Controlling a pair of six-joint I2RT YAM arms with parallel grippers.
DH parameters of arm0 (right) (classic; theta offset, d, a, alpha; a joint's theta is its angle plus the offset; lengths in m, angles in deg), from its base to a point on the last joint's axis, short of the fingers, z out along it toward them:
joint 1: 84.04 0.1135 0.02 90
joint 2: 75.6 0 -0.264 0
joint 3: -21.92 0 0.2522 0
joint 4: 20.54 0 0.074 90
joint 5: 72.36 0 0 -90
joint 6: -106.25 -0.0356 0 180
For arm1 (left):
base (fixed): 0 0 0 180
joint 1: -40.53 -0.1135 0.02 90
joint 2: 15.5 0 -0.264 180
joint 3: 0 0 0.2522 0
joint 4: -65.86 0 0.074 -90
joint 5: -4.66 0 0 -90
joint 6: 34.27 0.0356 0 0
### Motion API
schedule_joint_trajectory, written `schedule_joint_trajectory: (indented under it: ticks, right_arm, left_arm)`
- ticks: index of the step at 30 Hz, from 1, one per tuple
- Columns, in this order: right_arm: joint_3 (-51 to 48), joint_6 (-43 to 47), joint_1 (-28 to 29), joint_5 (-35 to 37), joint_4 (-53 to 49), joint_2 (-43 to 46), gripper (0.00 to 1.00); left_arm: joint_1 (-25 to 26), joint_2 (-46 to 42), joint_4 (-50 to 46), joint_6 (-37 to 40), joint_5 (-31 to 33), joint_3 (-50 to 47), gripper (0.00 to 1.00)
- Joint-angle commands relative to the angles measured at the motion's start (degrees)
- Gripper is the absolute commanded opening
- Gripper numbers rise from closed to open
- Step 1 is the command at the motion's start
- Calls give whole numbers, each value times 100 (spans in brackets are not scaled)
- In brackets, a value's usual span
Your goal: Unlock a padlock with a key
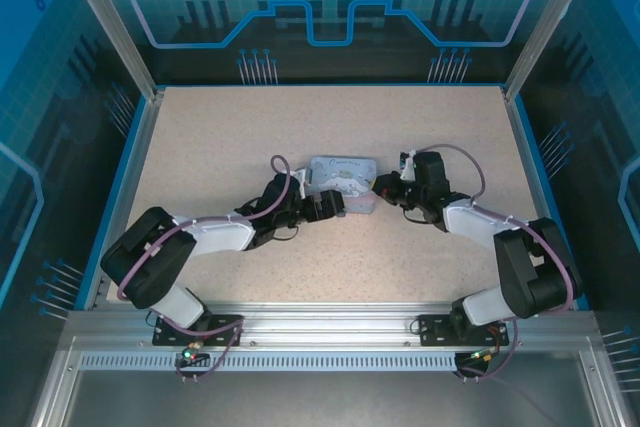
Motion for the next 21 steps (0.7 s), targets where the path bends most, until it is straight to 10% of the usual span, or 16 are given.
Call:
schedule_joint_trajectory:
  ticks: [1,21]
  right_arm:
    - [116,96,1,247,-69,117,0]
    - [-528,-145,287,166,-118,1104,0]
  left_arm:
    - [-57,-159,51,207,-171,-77,99]
    - [39,-265,361,61,-881,-577,99]
